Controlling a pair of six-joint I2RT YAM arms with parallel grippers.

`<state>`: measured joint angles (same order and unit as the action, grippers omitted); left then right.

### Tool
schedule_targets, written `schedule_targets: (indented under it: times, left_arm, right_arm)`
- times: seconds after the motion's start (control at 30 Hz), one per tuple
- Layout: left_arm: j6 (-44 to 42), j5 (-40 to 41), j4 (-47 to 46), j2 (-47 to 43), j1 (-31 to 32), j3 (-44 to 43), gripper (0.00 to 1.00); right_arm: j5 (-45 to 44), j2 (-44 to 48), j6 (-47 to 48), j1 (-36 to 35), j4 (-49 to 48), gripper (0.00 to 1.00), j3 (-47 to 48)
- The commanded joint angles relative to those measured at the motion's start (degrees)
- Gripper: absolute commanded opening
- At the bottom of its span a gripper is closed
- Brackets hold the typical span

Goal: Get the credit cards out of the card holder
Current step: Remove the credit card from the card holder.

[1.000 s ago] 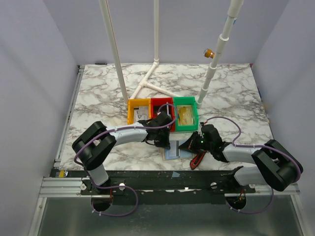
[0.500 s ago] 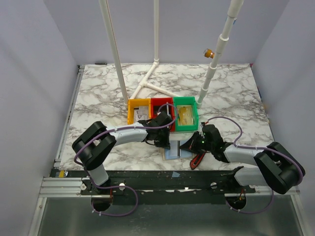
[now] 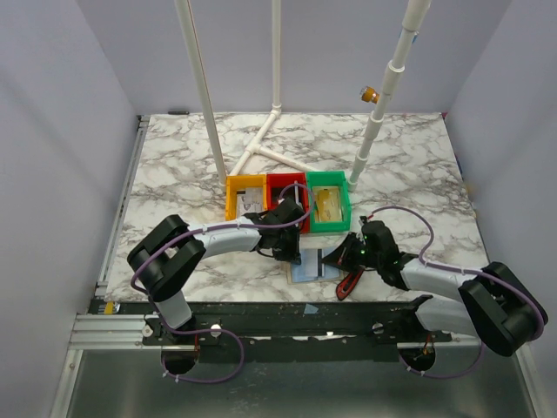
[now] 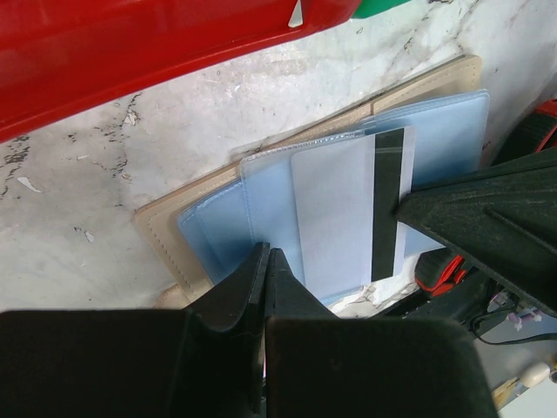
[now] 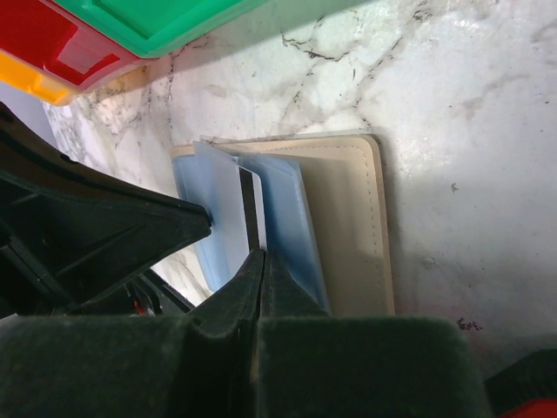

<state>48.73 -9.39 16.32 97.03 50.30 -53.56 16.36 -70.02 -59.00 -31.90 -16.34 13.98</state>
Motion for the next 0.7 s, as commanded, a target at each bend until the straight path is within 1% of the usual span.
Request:
schedule_targets:
  times: [0.0,0.67]
  left_arm:
    - [-0.9,3.6,4.1,0.8,-0.4,1.2,0.00]
    - [-1.4,3.5,4.3,0.4,-0.4,0.8,0.00]
  right_arm:
    - [-1.7,1.0,1.3,0.7,2.9,0.01,-0.8]
    - [-1.8,5.6,2.2,2.2,8.1,0.01,-0.2]
